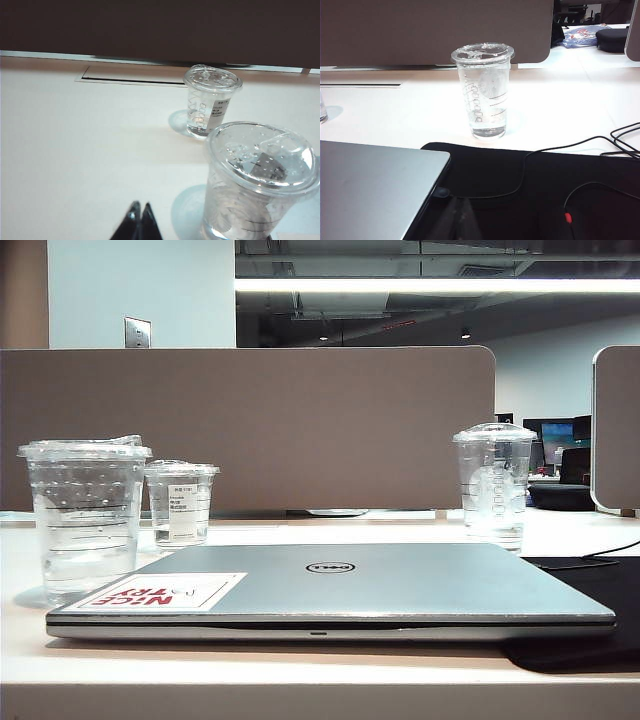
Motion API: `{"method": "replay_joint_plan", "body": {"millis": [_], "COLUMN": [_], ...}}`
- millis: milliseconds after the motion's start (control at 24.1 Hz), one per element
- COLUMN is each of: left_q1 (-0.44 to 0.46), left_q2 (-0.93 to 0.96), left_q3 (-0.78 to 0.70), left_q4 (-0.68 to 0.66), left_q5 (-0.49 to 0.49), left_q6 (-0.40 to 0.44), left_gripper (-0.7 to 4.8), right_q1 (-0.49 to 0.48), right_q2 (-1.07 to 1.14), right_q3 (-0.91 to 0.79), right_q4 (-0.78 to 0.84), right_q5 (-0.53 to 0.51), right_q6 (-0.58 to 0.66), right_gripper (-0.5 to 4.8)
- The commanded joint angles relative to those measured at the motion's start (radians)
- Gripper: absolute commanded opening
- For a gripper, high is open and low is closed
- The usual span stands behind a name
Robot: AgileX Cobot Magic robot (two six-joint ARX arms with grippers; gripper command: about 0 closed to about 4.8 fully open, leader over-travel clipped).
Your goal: Pick up the coffee cup on the middle and place it on the left side of the laptop.
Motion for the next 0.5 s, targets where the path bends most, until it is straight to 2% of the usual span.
{"method": "replay_joint_plan", "body": {"millis": [41,124,207,290,373,497], "left_q1": [0.001,0.002,0.003,0.003,0.003,0.003], "left_q2": [0.000,0.000,-0.002,-0.010,-0.010,-0.010], "left_q3": [0.002,0.001,0.000,-0.007,-0.033,-0.089], "left_q4": [0.010,0.010,0.015,0.033,0.114,0.259], "left_q5": [0.004,0.004,-0.027,-0.057,-0.096,-0.094], "left_q6": [-0.002,-0.002,0.063,0.085,0.083,0.080], "left_gripper": [-0.05,-0.05,-0.05,-0.05,-0.05,-0.05], "right_q1": [-0.001,-0.001,-0.001,-0.001,-0.001,-0.001], "right_q2": [-0.002,-0.002,-0.002,-0.002,-0.002,-0.002], "right_q3": [-0.004,-0.004,-0.004,-0.004,-0.004,-0.004], "right_q4": [0.017,0.017,0.017,0.017,0.017,0.017], "right_q5": [0.002,0.002,0.002,0.002,0.002,0.002], "right_q6": [-0.002,-0.002,-0.002,-0.002,-0.002,-0.002], "right_gripper": [-0.05,-0.05,-0.05,-0.05,-0.05,-0.05]}}
